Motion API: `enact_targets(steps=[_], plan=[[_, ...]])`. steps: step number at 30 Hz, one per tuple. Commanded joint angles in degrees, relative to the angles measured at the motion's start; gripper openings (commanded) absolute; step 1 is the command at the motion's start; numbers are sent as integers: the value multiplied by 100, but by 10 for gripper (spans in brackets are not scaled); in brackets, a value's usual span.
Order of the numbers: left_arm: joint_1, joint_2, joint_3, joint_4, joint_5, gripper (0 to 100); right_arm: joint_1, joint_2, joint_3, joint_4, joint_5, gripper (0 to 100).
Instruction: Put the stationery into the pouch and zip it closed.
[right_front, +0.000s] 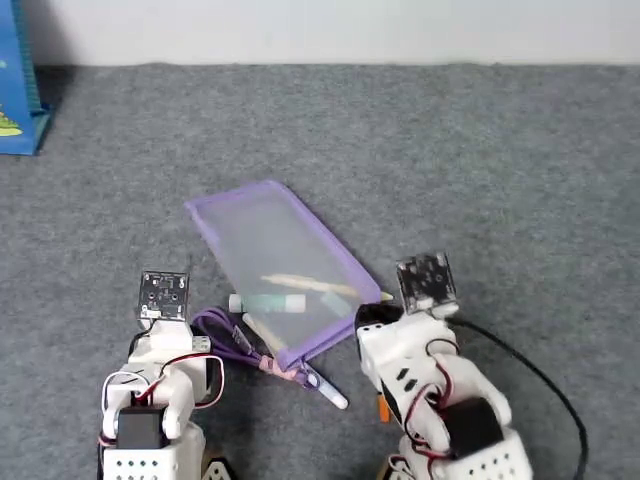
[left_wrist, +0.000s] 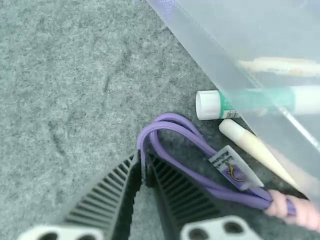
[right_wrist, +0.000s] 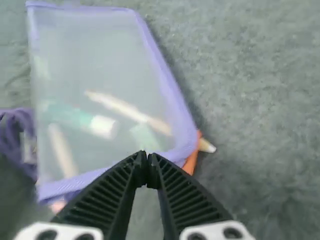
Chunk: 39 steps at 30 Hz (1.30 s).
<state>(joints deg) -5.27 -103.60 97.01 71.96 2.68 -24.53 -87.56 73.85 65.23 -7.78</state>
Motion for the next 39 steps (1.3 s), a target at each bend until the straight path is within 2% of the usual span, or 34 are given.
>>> enact_targets(steps=[1,8,13,19,24,28,31,34,39], plan=[[-35,-62,-57,26,-18,13,-268,1534,-1108,259,-97,8],[-35,-62,-57,26,-18,13,-919,3925,-1688,224,-536,11],[-35,-62,-57,26,-18,13,-1332,5147,-1881,-13,-580,10],[-35,-62,-57,26,-18,13,-1253,6281,-1908,-1631,-580,9],[-35,-62,-57,26,-18,13,-629,6756,-2048,-3099,-545,10],[-35,-62,-57,26,-18,13,-233,6818,-2365,-3609,-536,12],[-35,-62,-57,26,-18,13,-154,6809,-2664,-3495,-536,22],[-35,-62,-57,26,-18,13,-198,6809,-2927,-2897,-589,97],[-35,-62,-57,26,-18,13,-664,6818,-3367,-1604,-1477,217]])
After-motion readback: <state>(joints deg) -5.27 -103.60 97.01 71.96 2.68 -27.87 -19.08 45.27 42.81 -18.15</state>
